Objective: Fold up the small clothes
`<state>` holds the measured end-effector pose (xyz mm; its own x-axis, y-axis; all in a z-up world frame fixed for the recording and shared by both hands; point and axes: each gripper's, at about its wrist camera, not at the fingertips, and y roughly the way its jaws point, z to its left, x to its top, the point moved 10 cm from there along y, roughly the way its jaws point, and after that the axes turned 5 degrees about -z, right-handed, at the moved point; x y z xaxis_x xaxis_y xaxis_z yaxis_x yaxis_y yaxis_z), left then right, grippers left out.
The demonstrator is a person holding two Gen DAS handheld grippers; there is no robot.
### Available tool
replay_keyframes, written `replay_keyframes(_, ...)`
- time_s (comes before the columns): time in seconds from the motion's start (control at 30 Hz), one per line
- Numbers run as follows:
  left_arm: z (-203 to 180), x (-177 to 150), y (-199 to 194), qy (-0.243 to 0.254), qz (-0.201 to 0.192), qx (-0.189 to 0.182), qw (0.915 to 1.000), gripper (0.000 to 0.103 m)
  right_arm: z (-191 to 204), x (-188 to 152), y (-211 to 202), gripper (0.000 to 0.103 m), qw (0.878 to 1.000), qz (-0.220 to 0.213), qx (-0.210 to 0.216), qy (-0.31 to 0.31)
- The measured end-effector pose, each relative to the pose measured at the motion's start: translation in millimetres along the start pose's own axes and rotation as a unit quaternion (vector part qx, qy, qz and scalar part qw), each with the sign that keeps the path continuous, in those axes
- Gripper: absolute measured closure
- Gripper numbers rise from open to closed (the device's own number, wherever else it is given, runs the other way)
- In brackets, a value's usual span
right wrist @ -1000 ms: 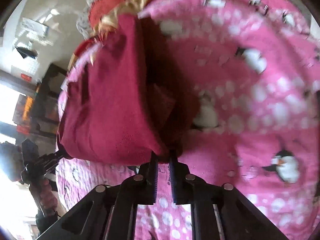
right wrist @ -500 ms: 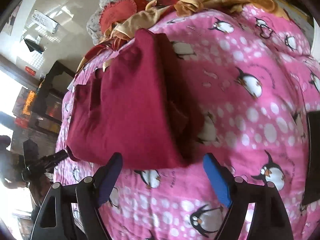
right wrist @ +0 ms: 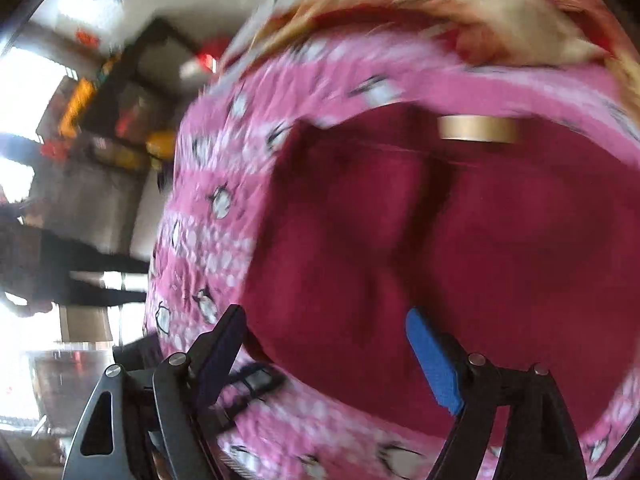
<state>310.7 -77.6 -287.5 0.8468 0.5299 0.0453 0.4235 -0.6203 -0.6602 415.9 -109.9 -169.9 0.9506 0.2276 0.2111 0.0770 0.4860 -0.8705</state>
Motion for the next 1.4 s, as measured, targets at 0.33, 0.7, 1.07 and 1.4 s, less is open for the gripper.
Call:
replay_keyframes(0.33, 10, 60, 3, -0.125, -0.042, -0.036, 0.9906, 0.068, 25, 54, 122, 0.022, 0.985, 0.138, -0.107, 0.000)
replay_keyframes(0.7, -71, 57, -55, 0.050, -0.135, -0.012, 0.9896, 0.084, 8, 45, 123, 0.085, 0.952, 0.166, -0.230, -0.113)
replay_keyframes(1.07, -261, -27, -54, 0.383, -0.164, 0.066, 0.9066, 0.084, -40, 40, -86, 0.087, 0.992, -0.082, 0.096, 0.017)
replay_keyframes(1.4, -292, -132, 83, 0.509, -0.053, 0.104, 0.8530, 0.080, -234, -27, -159, 0.087, 0.944, -0.172, 0.218, 0.178)
